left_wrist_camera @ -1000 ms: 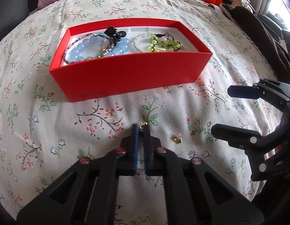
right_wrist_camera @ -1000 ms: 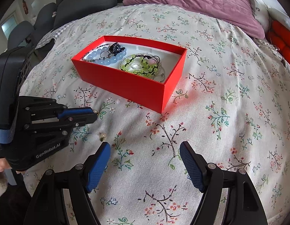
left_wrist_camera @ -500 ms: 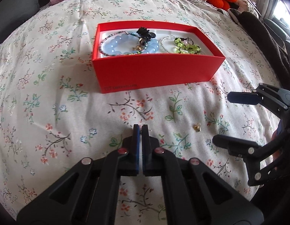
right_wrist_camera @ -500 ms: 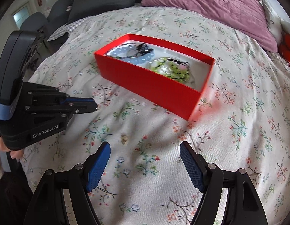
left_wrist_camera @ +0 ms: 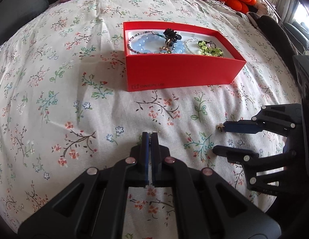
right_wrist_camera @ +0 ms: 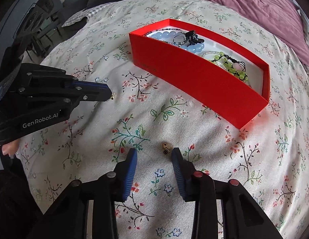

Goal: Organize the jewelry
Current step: 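Grasp a gold earring with the left tool while the right tool grasps the other gold earring, then carry both gold earrings into the red box and open both tools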

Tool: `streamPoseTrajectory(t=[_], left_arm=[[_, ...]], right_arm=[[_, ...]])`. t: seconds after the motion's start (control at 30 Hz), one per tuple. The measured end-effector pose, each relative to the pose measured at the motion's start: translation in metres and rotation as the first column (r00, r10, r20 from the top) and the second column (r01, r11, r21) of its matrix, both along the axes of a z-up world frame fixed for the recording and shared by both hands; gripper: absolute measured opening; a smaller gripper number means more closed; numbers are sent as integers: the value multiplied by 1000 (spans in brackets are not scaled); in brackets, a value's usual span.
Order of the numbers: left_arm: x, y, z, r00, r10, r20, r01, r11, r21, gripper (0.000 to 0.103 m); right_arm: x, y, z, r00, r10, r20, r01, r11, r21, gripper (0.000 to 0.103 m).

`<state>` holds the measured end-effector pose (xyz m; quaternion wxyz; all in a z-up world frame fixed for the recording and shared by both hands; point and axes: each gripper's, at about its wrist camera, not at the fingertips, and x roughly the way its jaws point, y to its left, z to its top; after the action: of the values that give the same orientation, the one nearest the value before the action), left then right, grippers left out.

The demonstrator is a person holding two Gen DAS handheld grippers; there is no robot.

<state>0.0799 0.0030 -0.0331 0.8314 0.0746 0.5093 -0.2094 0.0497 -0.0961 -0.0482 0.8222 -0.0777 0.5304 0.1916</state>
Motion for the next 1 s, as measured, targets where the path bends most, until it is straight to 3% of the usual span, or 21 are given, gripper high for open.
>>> streamPoseTrajectory(t=[0.3, 1.0], left_arm=[[-2, 2, 1, 1000, 13, -3, -13, 1000, -2, 2], [3, 10, 23, 998, 58, -18, -59, 996, -67, 2]], right_arm=[[10, -9, -5, 999, -37, -11, 37, 999, 17, 8], [3, -33, 25, 997, -78, 22, 76, 993, 91, 4]])
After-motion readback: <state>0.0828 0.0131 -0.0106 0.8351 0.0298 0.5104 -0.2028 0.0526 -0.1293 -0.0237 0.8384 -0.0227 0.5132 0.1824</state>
